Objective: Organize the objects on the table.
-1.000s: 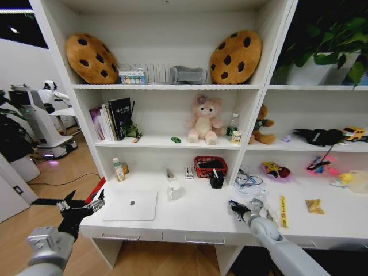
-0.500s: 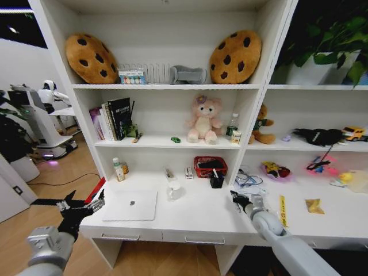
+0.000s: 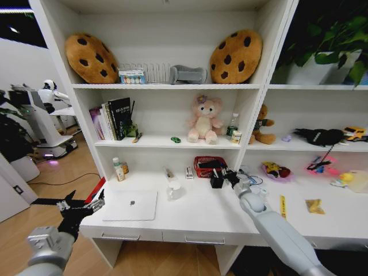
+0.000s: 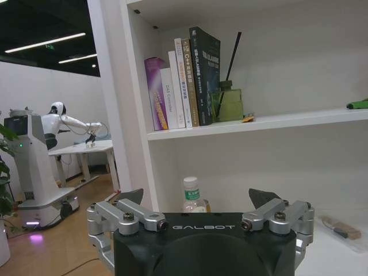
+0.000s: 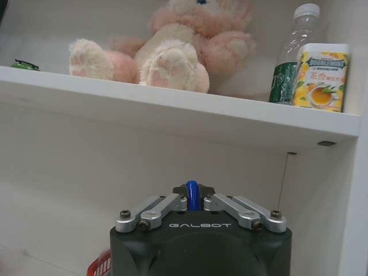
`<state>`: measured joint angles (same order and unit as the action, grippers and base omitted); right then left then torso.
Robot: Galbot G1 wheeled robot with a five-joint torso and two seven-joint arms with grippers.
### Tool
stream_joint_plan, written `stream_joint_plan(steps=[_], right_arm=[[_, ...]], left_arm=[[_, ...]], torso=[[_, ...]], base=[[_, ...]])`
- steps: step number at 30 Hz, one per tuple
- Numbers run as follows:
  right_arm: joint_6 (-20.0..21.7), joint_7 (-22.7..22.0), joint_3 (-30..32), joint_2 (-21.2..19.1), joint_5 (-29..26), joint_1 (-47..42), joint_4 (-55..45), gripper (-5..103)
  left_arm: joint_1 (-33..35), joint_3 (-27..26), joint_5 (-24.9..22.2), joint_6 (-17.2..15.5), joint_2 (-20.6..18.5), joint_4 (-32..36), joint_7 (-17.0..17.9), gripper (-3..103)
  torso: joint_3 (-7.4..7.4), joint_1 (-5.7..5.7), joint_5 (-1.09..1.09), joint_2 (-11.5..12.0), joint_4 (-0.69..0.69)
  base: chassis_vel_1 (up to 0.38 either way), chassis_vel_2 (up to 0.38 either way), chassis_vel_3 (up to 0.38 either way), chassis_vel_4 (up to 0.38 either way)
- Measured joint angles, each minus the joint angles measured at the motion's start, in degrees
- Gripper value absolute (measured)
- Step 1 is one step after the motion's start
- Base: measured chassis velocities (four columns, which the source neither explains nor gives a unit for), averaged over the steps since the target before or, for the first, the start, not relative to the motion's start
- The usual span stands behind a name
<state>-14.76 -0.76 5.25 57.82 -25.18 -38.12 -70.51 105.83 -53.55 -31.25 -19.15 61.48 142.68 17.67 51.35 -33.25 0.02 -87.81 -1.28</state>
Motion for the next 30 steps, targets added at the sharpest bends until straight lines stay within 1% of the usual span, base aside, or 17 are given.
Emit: stream_joint_plan(steps=[2,5,7,9,10,11,12,14,21,22,23,24,27,28,30], right_arm=[[-2.4,0.0,-0.9,2.1,2.4,2.4,4.6,8],[-3.1,0.0,-1.3,2.9,3.0,3.2,6.1,8],[-4.4,0.2,-1.8,4.4,3.5,4.5,9.3,8],[-4.8,0.3,-1.9,4.7,3.6,4.7,9.9,8],[-7.1,0.5,-2.3,6.7,4.2,6.0,13.2,8],[-8.0,0.5,-2.4,7.4,4.6,6.4,14.4,8],[-8.0,0.5,-2.4,7.4,4.6,6.4,14.4,8],[-9.4,0.7,-2.6,8.6,4.9,7.2,16.7,8],[-11.7,1.9,-2.1,8.2,4.6,7.7,20.0,8],[-11.8,2.2,-2.1,8.1,4.3,7.7,20.2,6],[-11.9,2.4,-2.1,8.1,4.1,7.7,20.4,10],[-11.9,2.4,-2.1,8.1,4.1,7.7,20.4,10],[-11.9,3.6,-1.8,8.2,3.4,7.7,20.7,25],[-11.9,3.6,-1.8,8.2,3.4,7.7,20.7,25],[-11.9,3.8,-1.8,8.1,3.3,7.7,20.7,36]], left_arm=[[0.0,0.0,0.0,0.0,0.0,0.0,0.0,100],[0.0,0.0,0.0,0.0,0.0,0.0,0.0,100],[0.0,0.0,0.0,0.0,0.0,0.0,0.0,100],[0.0,0.0,0.0,0.0,0.0,0.0,0.0,100],[0.0,0.0,0.0,0.0,0.0,0.0,0.0,100],[0.0,0.0,0.0,0.0,0.0,0.0,0.0,100],[0.0,0.0,0.0,0.0,0.0,0.0,0.0,100],[0.0,0.0,0.0,0.0,0.0,0.0,0.0,100],[0.0,0.0,0.0,0.0,0.0,0.0,0.0,100],[0.0,0.0,0.0,0.0,0.0,0.0,0.0,100],[0.0,0.0,0.0,0.0,0.0,0.0,0.0,100],[0.0,0.0,0.0,0.0,0.0,0.0,0.0,100],[0.0,0.0,0.0,0.0,0.0,0.0,0.0,100],[0.0,0.0,0.0,0.0,0.0,0.0,0.0,100],[0.0,0.0,0.0,0.0,0.0,0.0,0.0,100]], torso=[[0.0,0.0,-0.02,0.0,0.0],[0.0,0.0,-0.01,0.0,0.0],[0.0,0.0,0.0,0.0,-0.02],[0.0,0.0,-0.01,0.0,-0.02],[0.0,0.0,-0.01,0.0,-0.02],[0.0,0.0,-0.03,0.0,0.0],[0.0,0.0,-0.03,0.0,0.0],[0.0,0.0,-0.01,0.0,0.0],[0.0,0.01,-0.02,0.0,-0.02],[0.0,0.01,-0.02,0.0,-0.02],[0.0,0.0,-0.02,0.0,-0.02],[0.0,0.0,-0.02,0.0,-0.02],[0.0,0.0,-0.02,0.0,-0.01],[0.0,0.0,-0.02,0.0,-0.01],[0.0,0.01,-0.02,0.0,-0.01]], base=[[0.0,0.0,0.0,0.0],[0.0,0.0,0.0,0.0],[0.0,0.0,0.0,0.0],[0.0,0.0,0.0,0.0],[0.0,0.0,0.0,0.0],[0.0,0.0,0.0,0.0],[0.0,0.0,0.0,0.0],[0.0,0.0,0.0,0.0],[0.0,0.0,0.0,0.0],[0.0,0.0,0.0,0.0],[0.0,0.0,0.0,0.0],[0.0,0.0,0.0,0.0],[0.0,0.0,0.0,0.0],[0.0,0.0,0.0,0.0],[0.0,0.0,0.0,0.0]])
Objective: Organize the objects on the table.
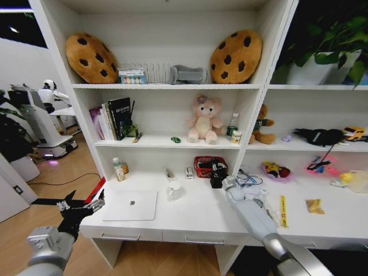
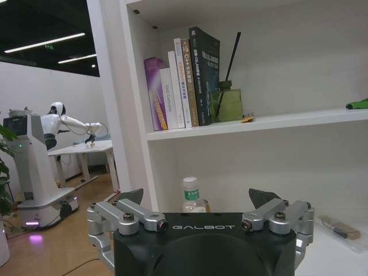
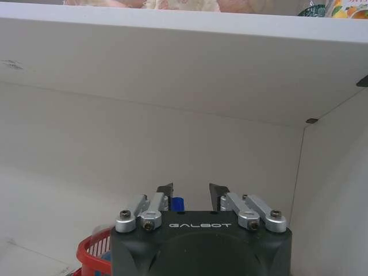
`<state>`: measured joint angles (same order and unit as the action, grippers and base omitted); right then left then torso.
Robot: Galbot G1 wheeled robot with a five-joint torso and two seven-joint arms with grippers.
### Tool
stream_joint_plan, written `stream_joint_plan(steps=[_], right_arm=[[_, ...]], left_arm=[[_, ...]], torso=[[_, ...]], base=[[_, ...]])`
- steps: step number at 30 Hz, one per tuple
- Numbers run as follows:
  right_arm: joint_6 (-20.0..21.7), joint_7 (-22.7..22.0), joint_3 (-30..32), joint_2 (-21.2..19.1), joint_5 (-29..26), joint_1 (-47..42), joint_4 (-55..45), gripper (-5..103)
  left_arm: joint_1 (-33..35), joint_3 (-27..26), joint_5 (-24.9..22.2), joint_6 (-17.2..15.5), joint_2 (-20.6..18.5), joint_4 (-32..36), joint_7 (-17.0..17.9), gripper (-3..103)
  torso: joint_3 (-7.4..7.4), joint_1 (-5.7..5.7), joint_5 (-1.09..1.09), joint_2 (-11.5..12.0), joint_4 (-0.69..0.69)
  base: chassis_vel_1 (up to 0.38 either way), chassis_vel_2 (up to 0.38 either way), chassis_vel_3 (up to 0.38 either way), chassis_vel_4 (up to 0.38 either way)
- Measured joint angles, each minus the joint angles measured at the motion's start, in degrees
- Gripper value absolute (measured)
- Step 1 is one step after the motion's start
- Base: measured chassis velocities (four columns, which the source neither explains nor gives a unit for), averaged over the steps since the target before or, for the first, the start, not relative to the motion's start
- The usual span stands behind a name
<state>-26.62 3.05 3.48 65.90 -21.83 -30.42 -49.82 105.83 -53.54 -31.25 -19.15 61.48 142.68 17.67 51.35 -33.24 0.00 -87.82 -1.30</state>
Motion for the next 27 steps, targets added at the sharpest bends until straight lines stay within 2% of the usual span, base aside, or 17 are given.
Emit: stream_joint_plan(steps=[2,5,6,8,9,11,12,15,16,18,23,24,26,27], right_arm=[[0.0,0.0,0.0,-0.1,0.0,-0.1,0.0,36],[0.3,0.0,0.3,-1.2,-0.6,-0.8,-1.5,52],[0.3,0.0,0.3,-1.2,-0.6,-0.8,-1.5,52],[1.4,0.1,0.7,-2.6,-1.7,-2.3,-4.8,63],[1.4,0.1,0.7,-2.6,-1.7,-2.3,-4.8,63],[3.3,0.1,1.5,-4.6,-3.1,-4.9,-9.9,74],[3.3,0.1,1.5,-4.6,-3.1,-4.9,-9.9,74],[6.3,-0.2,3.3,-7.6,-5.0,-10.6,-20.2,90],[6.3,-0.2,3.3,-7.6,-5.0,-10.6,-20.2,90],[7.9,-1.0,4.8,-9.4,-5.8,-15.6,-26.9,98],[9.9,-2.2,8.0,-11.5,-6.7,-22.3,-35.0,100],[11.3,-3.0,10.3,-12.5,-7.3,-25.7,-39.8,100],[12.3,-3.7,12.0,-13.1,-7.6,-28.1,-42.9,100],[14.3,-5.0,14.9,-13.9,-8.0,-32.3,-48.2,100]], left_arm=[[0.0,0.0,0.0,0.0,0.0,0.0,0.0,100],[0.0,0.0,0.0,0.0,0.0,0.0,0.0,100],[0.0,0.0,0.0,0.0,0.0,0.0,0.0,100],[0.0,0.0,0.0,0.0,0.0,0.0,0.0,100],[0.0,0.0,0.0,0.0,0.0,0.0,0.0,100],[0.0,0.0,0.0,0.0,0.0,0.0,0.0,100],[0.0,0.0,0.0,0.0,0.0,0.0,0.0,100],[0.0,0.0,0.0,0.0,0.0,0.0,0.0,100],[0.0,0.0,0.0,0.0,0.0,0.0,0.0,100],[0.0,0.0,0.0,0.0,0.0,0.0,0.0,100],[0.0,0.0,0.0,0.0,0.0,0.0,0.0,100],[0.0,0.0,0.0,0.0,0.0,0.0,0.0,100],[0.0,0.0,0.0,0.0,0.0,0.0,0.0,100],[0.0,0.0,0.0,0.0,0.0,0.0,0.0,100]], torso=[[0.0,0.0,0.0,0.0,0.0],[0.0,0.0,0.0,0.0,0.0],[0.0,0.0,0.0,0.0,0.0],[0.0,0.0,-0.01,0.0,0.01],[0.0,0.0,-0.01,0.0,0.01],[0.0,0.0,0.0,0.0,0.0],[0.0,0.0,0.0,0.0,0.0],[-0.01,0.0,0.0,0.0,0.0],[-0.01,0.0,0.0,0.0,0.0],[-0.01,0.0,-0.02,0.0,0.0],[-0.01,0.0,-0.01,0.0,-0.01],[-0.01,0.0,-0.01,0.0,-0.01],[-0.01,0.0,0.0,0.0,0.0],[-0.01,0.0,0.01,0.0,0.0]], base=[[0.0,0.0,0.0,0.0],[0.0,0.0,0.0,0.0],[0.0,0.0,0.0,0.0],[0.0,0.0,0.0,0.0],[0.0,0.0,0.0,0.0],[0.0,0.0,0.0,0.0],[0.0,0.0,0.0,0.0],[0.0,0.0,0.0,0.0],[0.0,0.0,0.0,0.0],[0.0,0.0,0.0,0.0],[0.0,0.0,0.0,0.0],[0.0,0.0,0.0,0.0],[0.0,0.0,0.0,0.0],[0.0,0.0,0.0,0.0]])
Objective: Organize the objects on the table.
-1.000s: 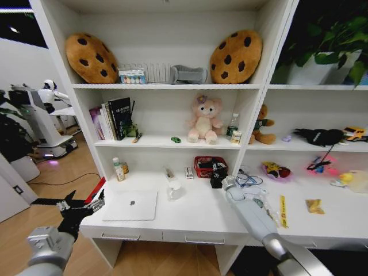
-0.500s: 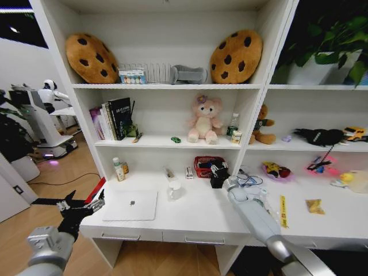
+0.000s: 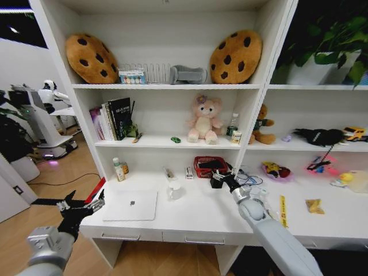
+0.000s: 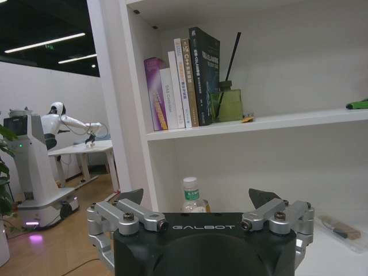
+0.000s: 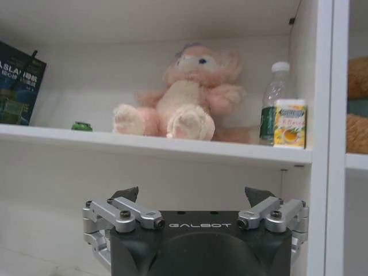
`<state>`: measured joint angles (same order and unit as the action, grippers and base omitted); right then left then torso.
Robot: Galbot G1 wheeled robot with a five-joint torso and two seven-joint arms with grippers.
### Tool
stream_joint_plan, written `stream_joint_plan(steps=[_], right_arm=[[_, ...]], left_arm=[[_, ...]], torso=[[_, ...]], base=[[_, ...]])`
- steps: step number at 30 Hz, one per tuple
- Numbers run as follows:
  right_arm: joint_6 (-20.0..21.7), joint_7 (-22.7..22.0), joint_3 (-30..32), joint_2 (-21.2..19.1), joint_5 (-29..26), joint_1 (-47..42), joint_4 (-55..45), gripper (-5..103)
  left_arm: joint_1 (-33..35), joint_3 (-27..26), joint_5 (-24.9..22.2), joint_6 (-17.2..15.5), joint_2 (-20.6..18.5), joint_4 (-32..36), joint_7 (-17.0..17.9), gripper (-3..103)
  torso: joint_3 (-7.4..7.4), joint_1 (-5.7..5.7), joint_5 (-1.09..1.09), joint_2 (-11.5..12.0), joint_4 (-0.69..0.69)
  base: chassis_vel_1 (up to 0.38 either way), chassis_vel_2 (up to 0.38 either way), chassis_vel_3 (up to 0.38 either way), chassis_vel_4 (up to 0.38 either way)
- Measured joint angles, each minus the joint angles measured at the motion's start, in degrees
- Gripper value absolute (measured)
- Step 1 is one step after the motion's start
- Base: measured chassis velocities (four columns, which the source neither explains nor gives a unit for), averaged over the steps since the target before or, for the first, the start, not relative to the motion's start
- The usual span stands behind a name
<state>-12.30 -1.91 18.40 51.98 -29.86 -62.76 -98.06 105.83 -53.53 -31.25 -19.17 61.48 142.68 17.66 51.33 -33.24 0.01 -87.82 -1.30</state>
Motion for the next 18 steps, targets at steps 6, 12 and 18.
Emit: stream_joint_plan(steps=[6,12,18], right_arm=[[2.8,-4.6,11.2,0.4,0.3,-17.5,-13.4,100],[2.8,-5.9,22.1,5.6,1.9,-31.3,-20.1,100],[2.5,-5.0,29.4,10.6,0.4,-39.1,-21.3,100]], left_arm=[[0.0,0.0,0.0,0.0,0.0,0.0,0.0,100],[0.0,0.0,0.0,0.0,0.0,0.0,0.0,100],[0.0,0.0,0.0,0.0,0.0,0.0,0.0,100]], torso=[[0.0,0.0,-0.02,0.0,-0.02],[0.0,0.01,0.0,0.0,-0.01],[0.0,0.01,0.0,0.0,-0.02]], base=[[0.0,0.0,0.0,0.0],[0.0,0.0,0.0,0.0],[0.0,0.0,0.0,0.0]])
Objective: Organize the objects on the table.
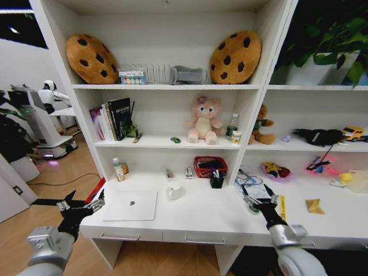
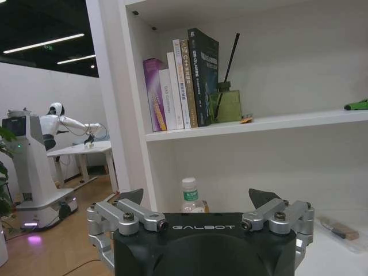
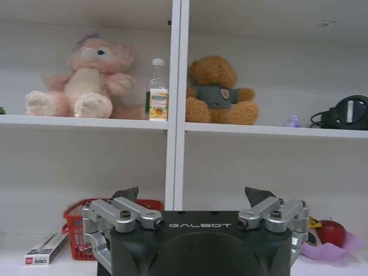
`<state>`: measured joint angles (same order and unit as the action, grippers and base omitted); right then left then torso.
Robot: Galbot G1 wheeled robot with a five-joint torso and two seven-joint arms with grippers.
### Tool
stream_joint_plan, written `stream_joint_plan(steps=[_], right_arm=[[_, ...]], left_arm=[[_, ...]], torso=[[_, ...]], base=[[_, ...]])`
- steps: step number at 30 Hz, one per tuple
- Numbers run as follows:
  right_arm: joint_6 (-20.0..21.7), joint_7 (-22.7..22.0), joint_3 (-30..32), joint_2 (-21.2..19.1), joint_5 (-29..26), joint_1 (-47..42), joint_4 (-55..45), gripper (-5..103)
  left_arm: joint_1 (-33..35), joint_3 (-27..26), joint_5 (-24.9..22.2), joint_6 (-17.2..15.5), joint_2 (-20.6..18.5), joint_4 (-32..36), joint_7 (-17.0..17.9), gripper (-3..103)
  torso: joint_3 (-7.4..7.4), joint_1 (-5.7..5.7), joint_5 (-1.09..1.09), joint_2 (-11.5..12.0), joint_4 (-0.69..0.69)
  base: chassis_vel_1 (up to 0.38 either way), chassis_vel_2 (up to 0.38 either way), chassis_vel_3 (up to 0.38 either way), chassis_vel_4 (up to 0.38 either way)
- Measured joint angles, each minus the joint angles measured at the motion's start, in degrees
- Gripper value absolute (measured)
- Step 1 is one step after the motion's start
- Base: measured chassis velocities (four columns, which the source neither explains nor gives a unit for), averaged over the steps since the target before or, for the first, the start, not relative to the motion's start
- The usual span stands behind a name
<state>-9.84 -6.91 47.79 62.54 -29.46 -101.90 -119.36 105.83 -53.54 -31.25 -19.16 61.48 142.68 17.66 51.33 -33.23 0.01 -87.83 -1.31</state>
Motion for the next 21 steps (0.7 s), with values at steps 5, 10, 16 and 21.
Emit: stream_joint_plan(steps=[5,10,16,21], right_arm=[[-0.6,0.2,1.7,0.8,-0.9,-1.0,0.1,100],[-1.2,0.2,2.3,0.1,-2.1,0.4,1.8,100],[-2.1,0.8,1.6,-0.3,-2.1,1.9,3.9,100],[-3.5,1.9,-0.7,-0.3,-0.8,3.8,6.8,100]], left_arm=[[0.0,0.0,0.0,0.0,0.0,0.0,0.0,100],[0.0,0.0,0.0,0.0,0.0,0.0,0.0,100],[0.0,0.0,0.0,0.0,0.0,0.0,0.0,100],[0.0,0.0,0.0,0.0,0.0,0.0,0.0,100]], torso=[[0.0,0.0,0.0,0.0,0.01],[0.01,-0.02,0.01,0.0,0.02],[0.01,-0.01,0.0,0.0,0.02],[0.01,-0.01,-0.02,0.0,0.02]], base=[[-0.01,-0.005,0.015,0.012],[-0.092,-0.085,0.104,0.081],[-0.191,-0.183,0.173,0.172],[-0.183,-0.204,0.185,0.201]])
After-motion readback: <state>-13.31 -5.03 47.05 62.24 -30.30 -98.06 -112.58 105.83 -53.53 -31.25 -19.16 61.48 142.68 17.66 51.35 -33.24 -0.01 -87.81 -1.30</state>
